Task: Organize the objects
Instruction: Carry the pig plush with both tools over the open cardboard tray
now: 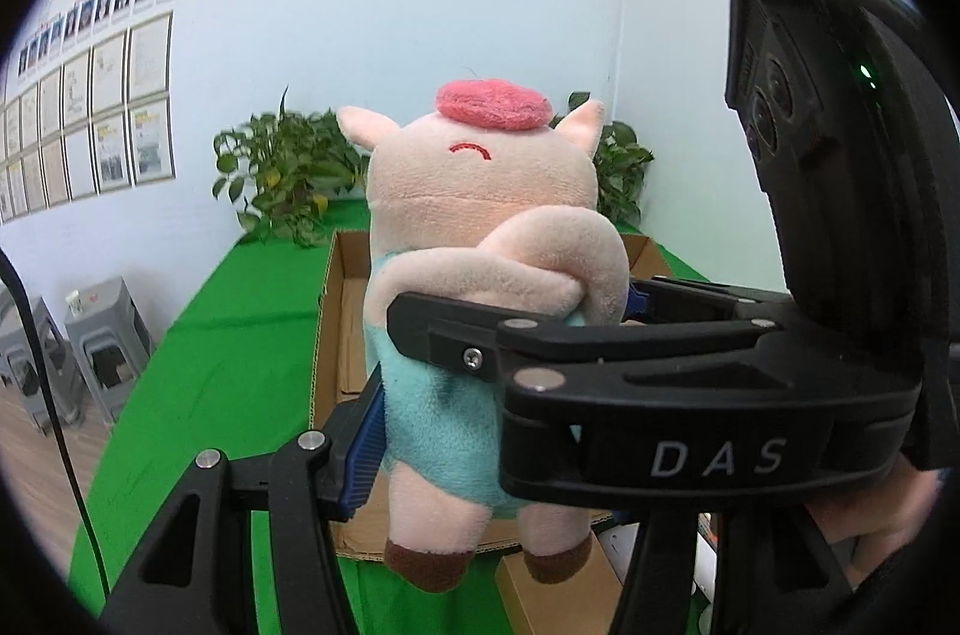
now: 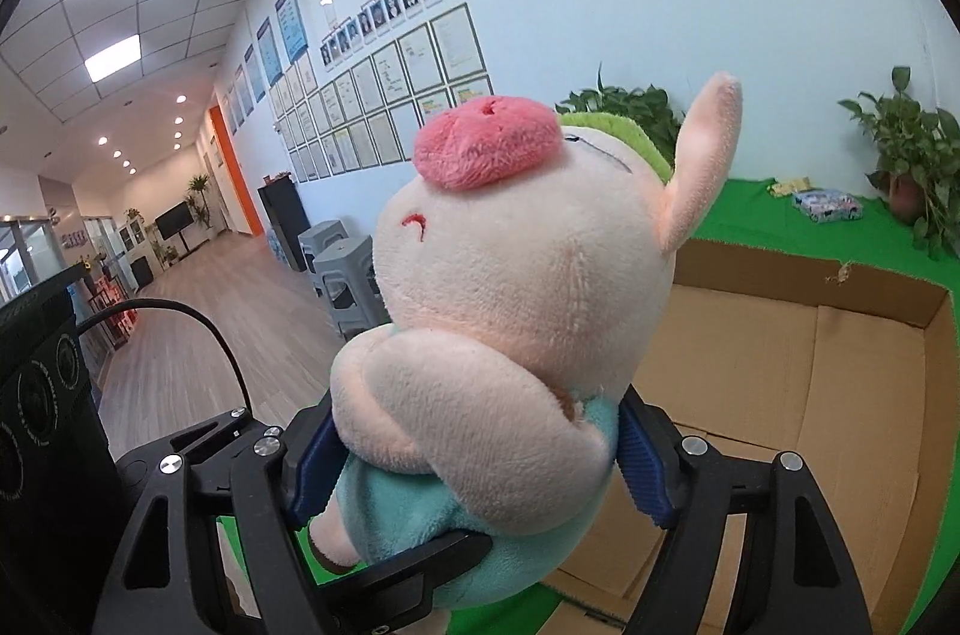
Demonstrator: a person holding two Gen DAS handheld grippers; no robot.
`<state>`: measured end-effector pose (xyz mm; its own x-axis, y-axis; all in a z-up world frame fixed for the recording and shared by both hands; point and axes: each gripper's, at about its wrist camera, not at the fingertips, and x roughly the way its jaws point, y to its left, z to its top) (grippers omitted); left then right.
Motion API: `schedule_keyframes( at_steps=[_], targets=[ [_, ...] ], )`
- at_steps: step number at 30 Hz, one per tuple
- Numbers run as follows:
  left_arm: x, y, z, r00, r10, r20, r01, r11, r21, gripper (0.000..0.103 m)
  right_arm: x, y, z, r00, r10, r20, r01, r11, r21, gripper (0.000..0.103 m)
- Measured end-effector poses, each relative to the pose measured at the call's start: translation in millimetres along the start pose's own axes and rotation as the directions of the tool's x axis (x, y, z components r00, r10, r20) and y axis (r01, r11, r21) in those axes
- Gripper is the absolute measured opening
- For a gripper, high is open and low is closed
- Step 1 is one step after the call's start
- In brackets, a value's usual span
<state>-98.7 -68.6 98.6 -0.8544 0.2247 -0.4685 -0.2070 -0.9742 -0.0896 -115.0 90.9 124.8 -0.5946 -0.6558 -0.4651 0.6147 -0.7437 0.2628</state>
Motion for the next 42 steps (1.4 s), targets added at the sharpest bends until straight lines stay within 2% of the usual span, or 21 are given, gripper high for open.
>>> schedule_keyframes(
  at_steps=[3,7,13,25,27,33,40,42],
  targets=[
    [10,3,0,1.000,-0.008,-0.029,0.008,1.000,-0.027,0.056,47,-10,1,1.000,-0.008,-0.022,0.008,1.000,0.012,0.074],
    [15,3,-7,0.999,-0.009,-0.049,0.007,0.999,-0.037,0.056,81,-20,-1,0.999,-0.010,-0.045,0.011,1.000,0.024,0.074],
    [34,17,-15,0.996,0.005,-0.084,-0.009,0.999,-0.049,0.056,159,-17,11,0.997,-0.003,-0.075,0.007,0.999,0.051,0.074],
    [74,42,-55,0.980,0.006,-0.200,-0.026,0.995,-0.098,0.055,260,-62,-56,0.976,0.060,-0.210,-0.023,0.984,0.174,0.075],
    [77,47,-62,0.978,0.007,-0.209,-0.033,0.992,-0.120,0.054,280,-72,-65,0.971,0.078,-0.225,-0.032,0.979,0.204,0.079],
    [76,47,-84,0.976,-0.004,-0.217,-0.022,0.993,-0.118,0.054,305,-86,-89,0.957,0.070,-0.281,0.003,0.969,0.249,0.083],
    [81,53,-95,0.980,0.025,-0.200,-0.051,0.990,-0.128,0.054,321,-84,-97,0.960,0.076,-0.270,-0.007,0.969,0.247,0.083],
    [83,56,-95,0.981,0.052,-0.187,-0.075,0.990,-0.117,0.056,326,-83,-99,0.960,0.083,-0.268,-0.016,0.970,0.244,0.084]
  ],
)
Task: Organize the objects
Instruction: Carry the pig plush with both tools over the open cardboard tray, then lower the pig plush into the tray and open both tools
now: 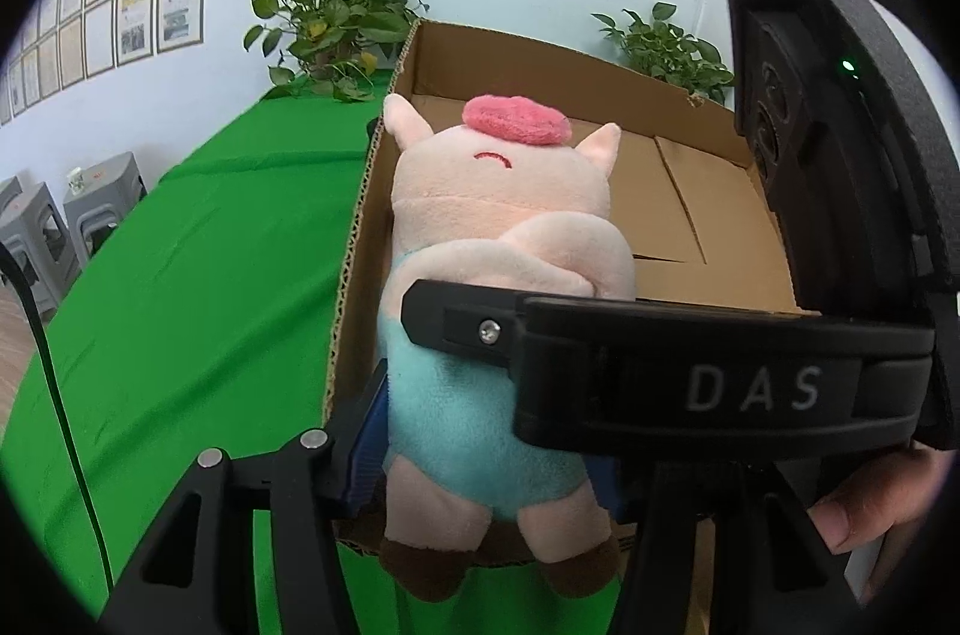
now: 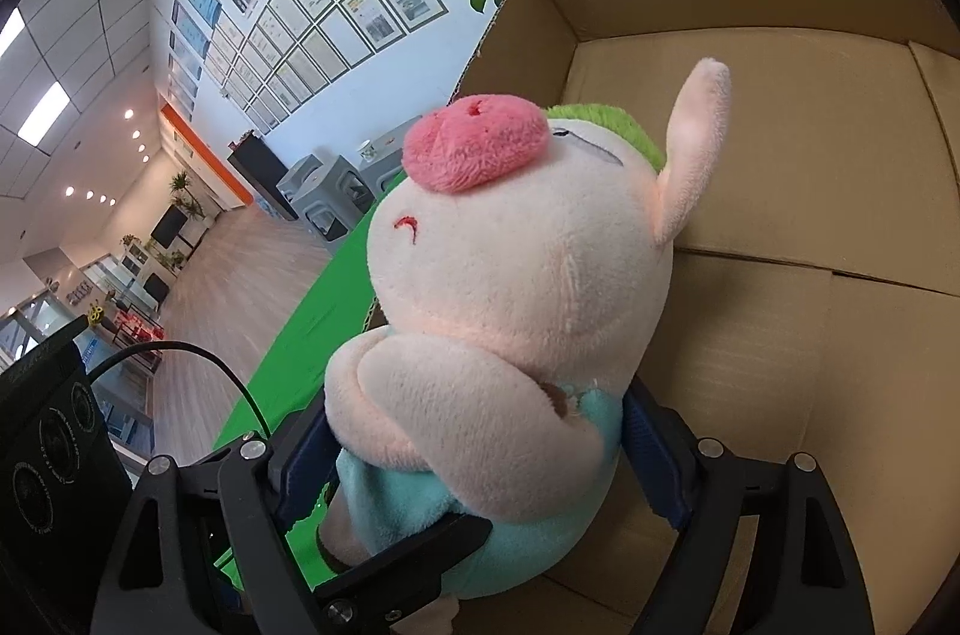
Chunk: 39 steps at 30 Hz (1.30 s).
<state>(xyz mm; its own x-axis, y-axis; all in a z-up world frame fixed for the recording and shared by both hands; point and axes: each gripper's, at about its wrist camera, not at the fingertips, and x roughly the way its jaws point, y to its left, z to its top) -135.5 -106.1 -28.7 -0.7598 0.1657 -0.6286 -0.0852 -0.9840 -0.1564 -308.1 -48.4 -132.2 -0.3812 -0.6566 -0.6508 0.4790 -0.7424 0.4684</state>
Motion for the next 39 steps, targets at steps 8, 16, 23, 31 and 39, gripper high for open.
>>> schedule_keyframes(
  at_steps=[8,16,23,31,39],
  targets=[
    [8,9,2,1.000,0.019,-0.006,-0.019,0.999,-0.043,0.056,7,-3,4,1.000,0.013,-0.005,-0.013,1.000,0.027,0.088],
    [7,7,-2,0.999,0.046,-0.024,-0.046,0.999,-0.012,0.068,-6,-3,1,0.998,0.064,-0.024,-0.062,0.996,0.056,0.074],
    [-40,16,-10,0.993,0.077,0.085,-0.081,0.996,0.042,0.070,4,7,-2,0.999,0.049,0.014,-0.050,0.998,0.041,0.067],
    [-10,57,-21,0.996,-0.042,-0.077,0.033,0.994,-0.105,0.071,0,6,-5,0.999,0.046,0.002,-0.046,0.997,0.056,0.066],
    [-6,47,-24,0.994,-0.048,-0.102,0.040,0.996,-0.079,0.054,9,8,-2,0.999,0.044,-0.003,-0.044,0.998,0.043,0.066]
  ],
)
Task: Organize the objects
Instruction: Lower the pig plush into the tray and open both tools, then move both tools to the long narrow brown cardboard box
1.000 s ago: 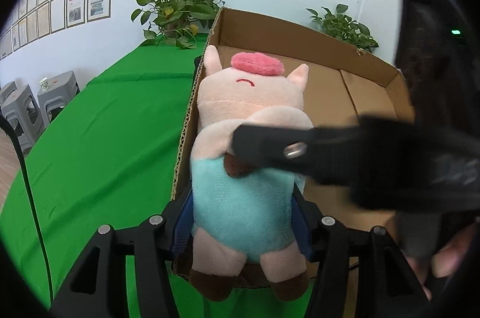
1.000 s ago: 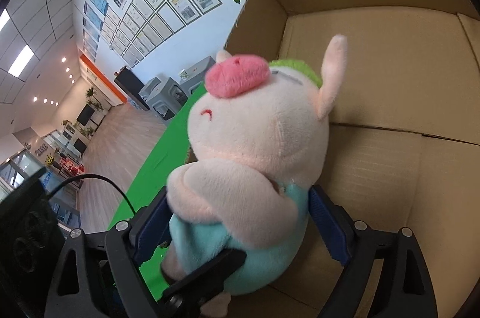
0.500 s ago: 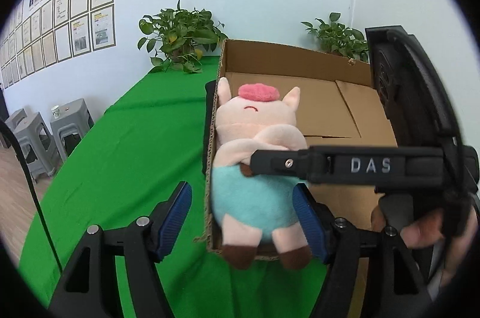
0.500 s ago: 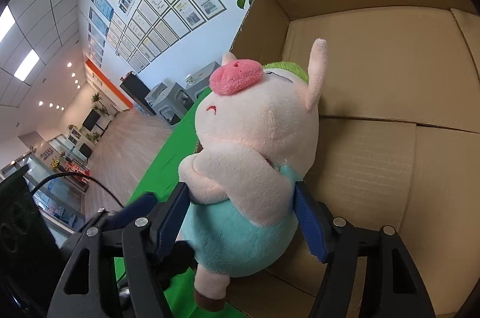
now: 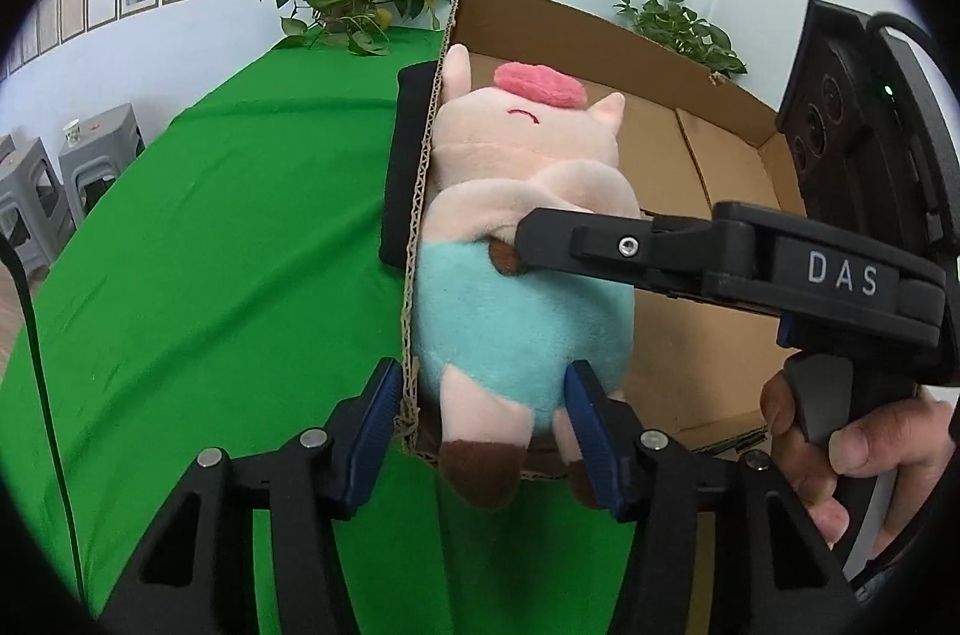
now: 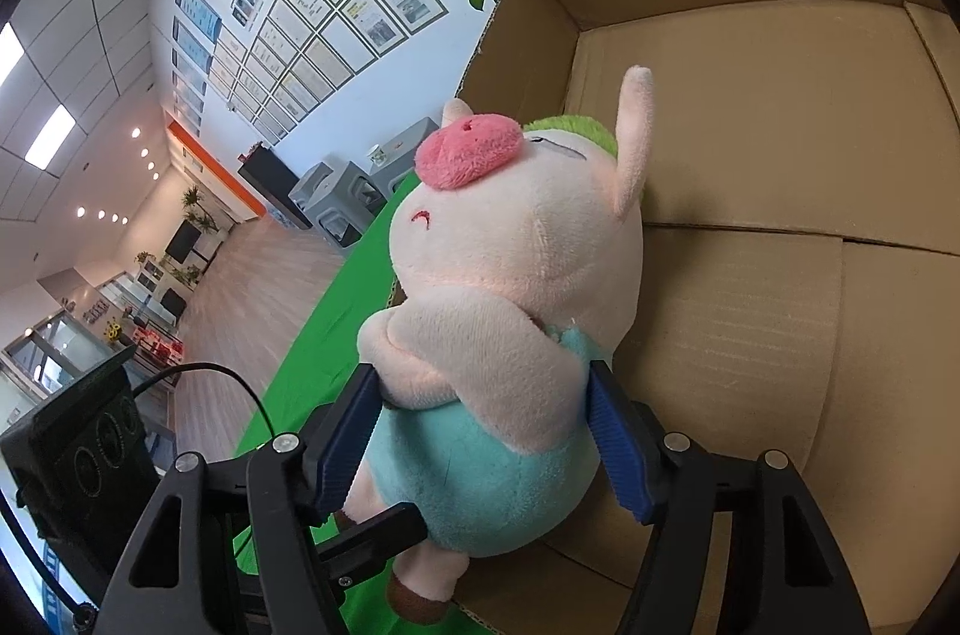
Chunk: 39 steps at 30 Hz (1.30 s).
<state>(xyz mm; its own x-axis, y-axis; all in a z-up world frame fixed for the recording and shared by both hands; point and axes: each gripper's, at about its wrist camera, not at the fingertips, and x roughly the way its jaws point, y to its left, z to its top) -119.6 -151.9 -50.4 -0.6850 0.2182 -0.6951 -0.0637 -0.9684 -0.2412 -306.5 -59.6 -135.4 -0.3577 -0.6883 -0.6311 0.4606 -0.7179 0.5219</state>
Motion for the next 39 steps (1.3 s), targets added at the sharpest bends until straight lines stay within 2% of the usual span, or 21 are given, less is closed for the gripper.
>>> schedule_keyframes(
  at_steps=[7,9,10,12,13,15,17,20,21,22,23,25,29,31,32,33,35,36,37,38,39],
  targets=[
    [-6,-10,-5,0.999,0.023,-0.028,-0.023,1.000,0.001,0.049,-17,10,-4,0.999,-0.027,0.022,0.027,1.000,-0.007,0.073],
    [-7,-12,-5,0.999,0.044,-0.025,-0.044,0.999,0.008,0.049,-38,13,-6,0.998,-0.035,0.054,0.036,0.999,-0.018,0.074],
    [-6,-12,-5,0.999,0.049,-0.022,-0.049,0.999,0.005,0.049,-50,13,-6,0.997,-0.034,0.074,0.035,0.999,-0.020,0.076],
    [-7,-12,-5,0.998,0.056,-0.015,-0.056,0.998,0.000,0.049,-77,13,-9,0.991,-0.052,0.123,0.055,0.998,-0.019,0.091],
    [-7,-12,-5,0.998,0.057,-0.009,-0.057,0.998,-0.003,0.050,-92,12,-12,0.986,-0.075,0.149,0.079,0.997,-0.022,0.094],
    [-11,-13,-5,0.998,0.066,0.003,-0.066,0.998,-0.008,0.053,-122,12,-24,0.960,-0.171,0.222,0.183,0.982,-0.035,0.103],
    [-16,-15,-5,0.996,0.081,0.024,-0.081,0.997,-0.014,0.053,-149,12,-39,0.913,-0.287,0.291,0.312,0.949,-0.042,0.103],
    [-33,-23,-5,0.990,0.109,0.087,-0.110,0.994,-0.001,0.054,-184,6,-65,0.856,-0.386,0.343,0.422,0.906,-0.032,0.103],
    [-41,-29,-4,0.986,0.121,0.113,-0.123,0.992,0.009,0.056,-197,-1,-72,0.838,-0.416,0.354,0.451,0.892,-0.018,0.103],
    [-47,-35,-4,0.982,0.132,0.138,-0.135,0.991,0.018,0.064,-207,-4,-81,0.820,-0.442,0.364,0.475,0.880,0.000,0.103],
    [-54,-42,-3,0.977,0.136,0.164,-0.143,0.989,0.029,0.072,-222,-18,-88,0.811,-0.454,0.370,0.484,0.875,0.012,0.103],
    [-62,-56,-3,0.970,0.139,0.200,-0.153,0.986,0.060,0.078,-241,-26,-99,0.796,-0.473,0.378,0.501,0.865,0.029,0.103],
    [-71,-84,-4,0.957,0.161,0.243,-0.192,0.975,0.112,0.080,-277,-29,-127,0.767,-0.502,0.399,0.540,0.842,0.022,0.103],
    [-74,-96,-5,0.960,0.131,0.246,-0.164,0.979,0.118,0.080,-287,-30,-139,0.779,-0.484,0.400,0.528,0.849,-0.001,0.099],
    [-75,-101,-8,0.962,0.115,0.247,-0.148,0.982,0.120,0.080,-290,-30,-144,0.787,-0.473,0.395,0.520,0.854,-0.014,0.085],
    [-76,-105,-10,0.962,0.107,0.251,-0.140,0.983,0.121,0.080,-291,-29,-148,0.786,-0.481,0.389,0.527,0.850,-0.015,0.061],
    [-78,-114,-15,0.961,0.095,0.259,-0.131,0.983,0.125,0.080,-298,-34,-159,0.770,-0.511,0.382,0.554,0.833,-0.003,0.033],
    [-78,-117,-18,0.960,0.094,0.264,-0.131,0.983,0.129,0.078,-293,-36,-160,0.770,-0.513,0.380,0.554,0.832,0.000,0.023],
    [-78,-119,-21,0.959,0.092,0.269,-0.131,0.983,0.132,0.060,-294,-37,-164,0.770,-0.515,0.376,0.555,0.832,0.002,0.022],
    [-77,-120,-23,0.960,0.086,0.265,-0.125,0.983,0.135,0.033,-295,-38,-168,0.770,-0.520,0.370,0.558,0.830,0.004,0.022],
    [-73,-121,-25,0.968,0.076,0.239,-0.110,0.985,0.131,0.021,-296,-39,-172,0.770,-0.524,0.365,0.561,0.828,0.005,0.022]
  ],
)
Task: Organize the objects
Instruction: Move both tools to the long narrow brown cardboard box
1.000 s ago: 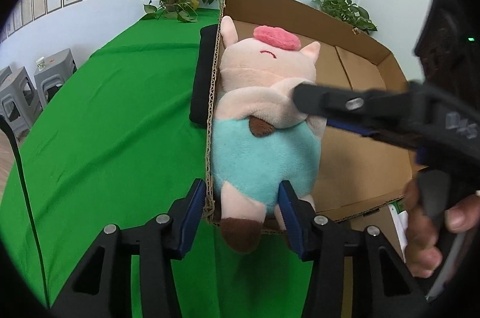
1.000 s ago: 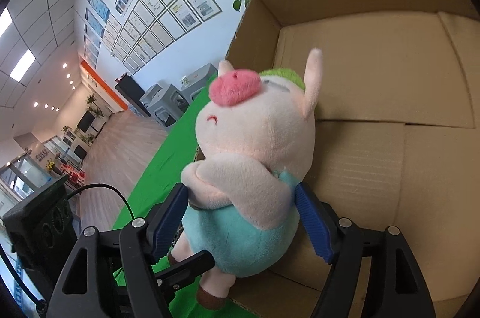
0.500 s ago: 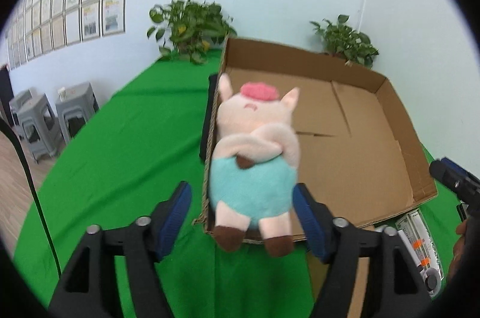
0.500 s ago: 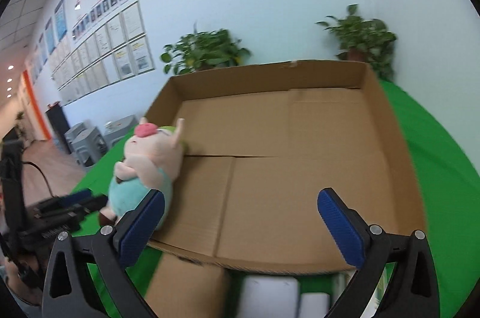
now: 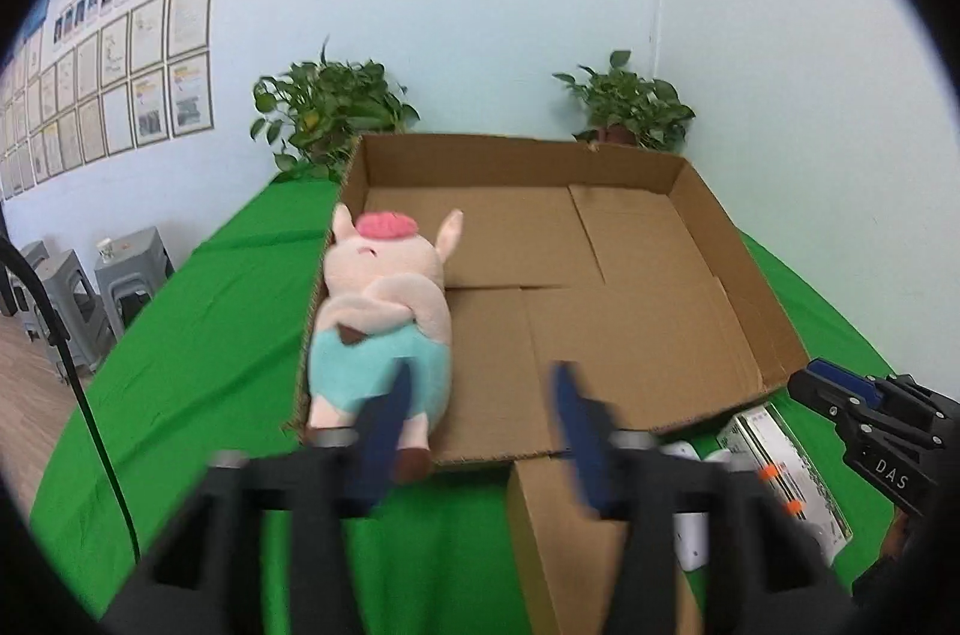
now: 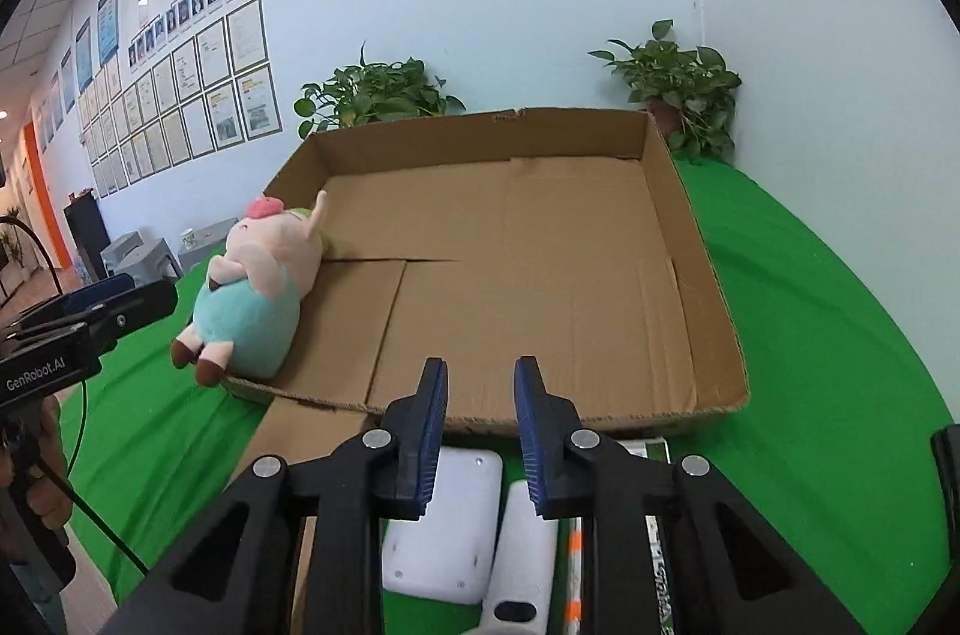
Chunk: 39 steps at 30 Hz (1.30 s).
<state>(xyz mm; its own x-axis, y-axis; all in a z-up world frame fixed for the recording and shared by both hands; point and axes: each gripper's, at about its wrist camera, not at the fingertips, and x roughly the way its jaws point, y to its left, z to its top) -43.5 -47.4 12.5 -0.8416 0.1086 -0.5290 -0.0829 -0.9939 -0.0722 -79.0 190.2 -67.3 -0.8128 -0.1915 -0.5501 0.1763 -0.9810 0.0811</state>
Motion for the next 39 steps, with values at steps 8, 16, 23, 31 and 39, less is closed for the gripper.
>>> schedule_keyframes(
  at_steps=[8,16,23,31,39],
  targets=[
    [-22,2,-11,0.997,-0.048,0.066,0.053,0.995,-0.080,0.089,-19,-2,-25,0.997,0.068,-0.019,-0.069,0.998,-0.015,0.102],
    [-14,6,-18,0.991,-0.131,-0.031,0.128,0.988,-0.089,0.089,-45,11,-50,0.949,0.314,-0.033,-0.315,0.947,-0.055,0.103],
    [-11,-2,-35,0.972,-0.198,-0.130,0.190,0.979,-0.070,0.089,-67,49,-72,0.893,0.435,-0.117,-0.445,0.892,-0.082,0.103],
    [12,-5,-68,0.911,-0.318,-0.262,0.287,0.946,-0.149,0.089,-49,81,-101,0.861,0.415,-0.294,-0.447,0.893,-0.047,0.103],
    [30,-5,-97,0.845,-0.440,-0.304,0.375,0.893,-0.249,0.083,-32,101,-110,0.847,0.344,-0.406,-0.403,0.913,-0.066,0.103]
  ],
)
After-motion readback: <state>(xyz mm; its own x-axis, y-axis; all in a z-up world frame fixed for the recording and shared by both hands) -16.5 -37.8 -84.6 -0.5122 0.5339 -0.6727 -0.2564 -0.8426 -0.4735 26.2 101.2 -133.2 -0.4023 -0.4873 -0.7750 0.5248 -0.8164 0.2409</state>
